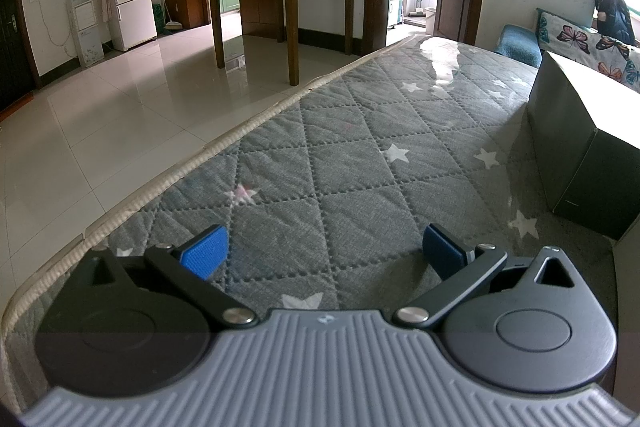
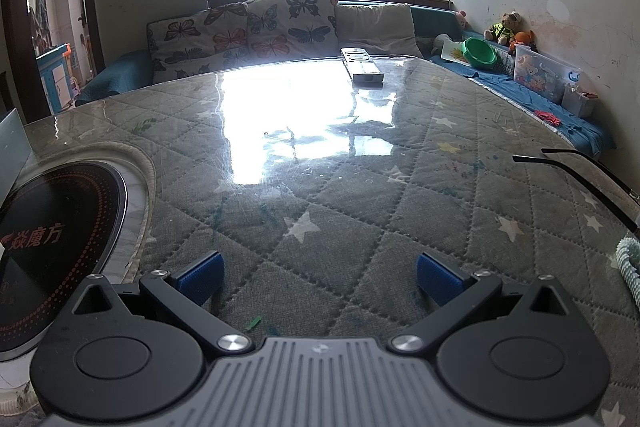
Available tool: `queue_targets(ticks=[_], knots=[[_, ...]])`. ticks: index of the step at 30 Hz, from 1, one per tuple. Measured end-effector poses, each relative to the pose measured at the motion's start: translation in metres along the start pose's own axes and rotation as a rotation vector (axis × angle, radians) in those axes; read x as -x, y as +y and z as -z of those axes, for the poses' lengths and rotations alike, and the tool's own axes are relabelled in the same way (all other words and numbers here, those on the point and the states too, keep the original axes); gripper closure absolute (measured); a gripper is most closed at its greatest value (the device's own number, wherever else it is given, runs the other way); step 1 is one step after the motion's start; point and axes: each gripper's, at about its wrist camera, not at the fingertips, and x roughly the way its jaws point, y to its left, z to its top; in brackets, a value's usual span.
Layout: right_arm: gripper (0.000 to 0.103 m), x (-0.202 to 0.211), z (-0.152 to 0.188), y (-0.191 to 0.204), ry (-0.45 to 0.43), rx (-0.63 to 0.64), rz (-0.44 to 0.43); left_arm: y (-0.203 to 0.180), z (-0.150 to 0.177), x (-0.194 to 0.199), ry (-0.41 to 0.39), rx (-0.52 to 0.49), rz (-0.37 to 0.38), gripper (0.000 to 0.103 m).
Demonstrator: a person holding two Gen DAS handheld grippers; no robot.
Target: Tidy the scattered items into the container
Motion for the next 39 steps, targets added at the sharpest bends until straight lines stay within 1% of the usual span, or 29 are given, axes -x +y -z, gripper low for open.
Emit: queue_targets(ticks=[19,39], knots=[[0.0,0.0,0.0,0.0,0.0,0.0,0.0,-0.001,0.0,0.0,0.0,0.0,0.0,0.0],[0.0,0.0,0.0,0.0,0.001,0.0,0.0,-0.005,0.01,0.012,0.004,-0.036,0.039,0.0]])
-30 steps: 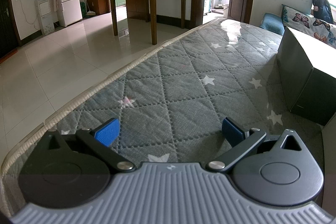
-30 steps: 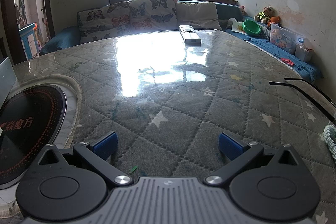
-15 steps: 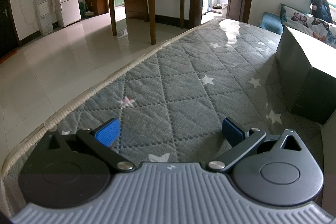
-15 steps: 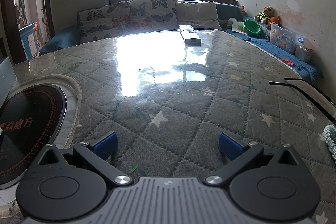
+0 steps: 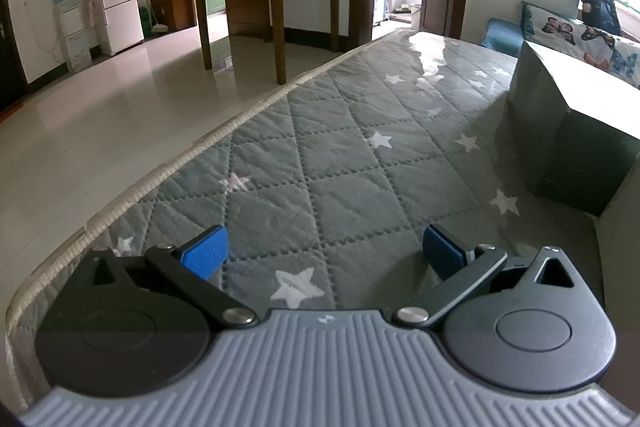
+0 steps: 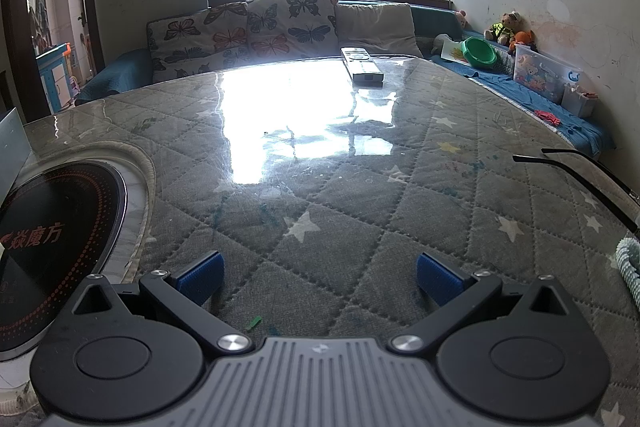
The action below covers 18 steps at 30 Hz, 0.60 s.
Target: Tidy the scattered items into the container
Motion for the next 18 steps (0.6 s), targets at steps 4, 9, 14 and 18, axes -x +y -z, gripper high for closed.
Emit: queue_targets(ticks=[4,9,14,18], knots=[[0.0,0.0,0.0,0.0,0.0,0.0,0.0,-0.001,0.003,0.003,0.0,-0.008,0.008,0.0],[0.0,0.0,0.0,0.0,-0.001,0.0,0.0,-0.001,0.005,0.005,-0.001,-0.011,0.011,0.0],[0.0,0.0,0.001,0.0,-0.001,0.0,0.0,-0.005,0.009,0.01,-0.003,-0.01,0.012,0.0],[0.0,0.0,0.001,0.0,-0.001,0.0,0.0,-0.006,0.009,0.011,-0.004,-0.01,0.012,0.0]])
